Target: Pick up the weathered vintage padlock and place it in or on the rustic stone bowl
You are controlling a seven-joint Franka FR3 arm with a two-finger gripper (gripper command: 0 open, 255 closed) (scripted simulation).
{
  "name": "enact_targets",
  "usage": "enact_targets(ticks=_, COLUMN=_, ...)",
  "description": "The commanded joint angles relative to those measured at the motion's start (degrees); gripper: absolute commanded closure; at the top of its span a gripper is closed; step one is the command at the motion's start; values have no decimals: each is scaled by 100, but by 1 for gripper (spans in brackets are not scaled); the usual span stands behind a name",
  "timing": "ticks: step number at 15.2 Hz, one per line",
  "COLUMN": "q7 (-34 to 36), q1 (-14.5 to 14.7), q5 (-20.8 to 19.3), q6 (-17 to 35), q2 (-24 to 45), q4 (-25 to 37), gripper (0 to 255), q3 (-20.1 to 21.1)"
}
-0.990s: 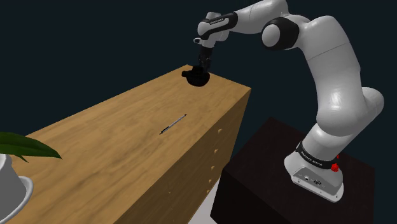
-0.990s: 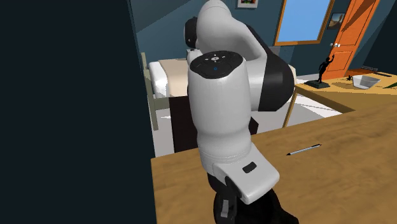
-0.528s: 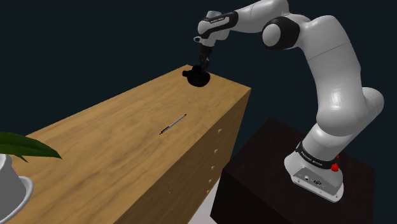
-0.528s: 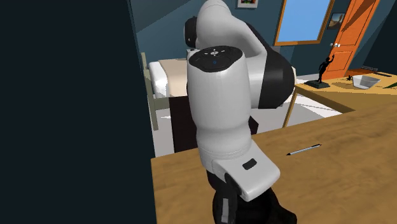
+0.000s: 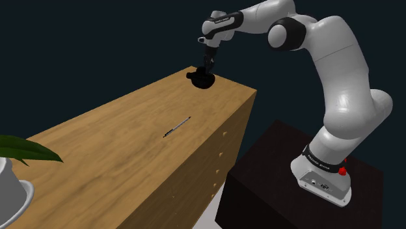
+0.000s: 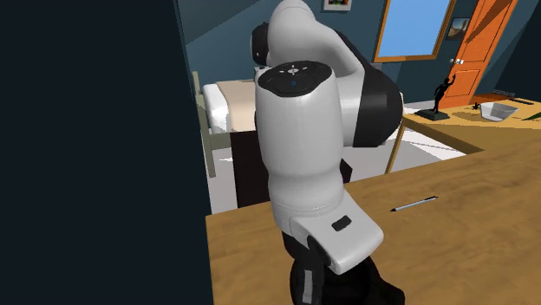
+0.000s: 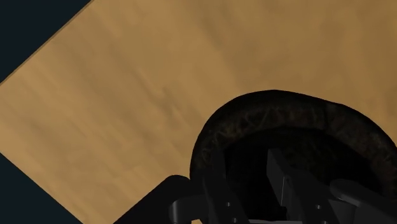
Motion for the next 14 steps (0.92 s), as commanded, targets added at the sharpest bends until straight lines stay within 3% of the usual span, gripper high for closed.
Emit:
enact_targets(ticks=1, q7=12, q1=3, q5=-6, q6=-80, q2=-36, q4=-19, gripper=255, q3=-2)
enact_targets(ticks=14, q7=142, q1=-9, q5=-47, q6=-934, q2=-229, q4=651, gripper=255, q3=-13)
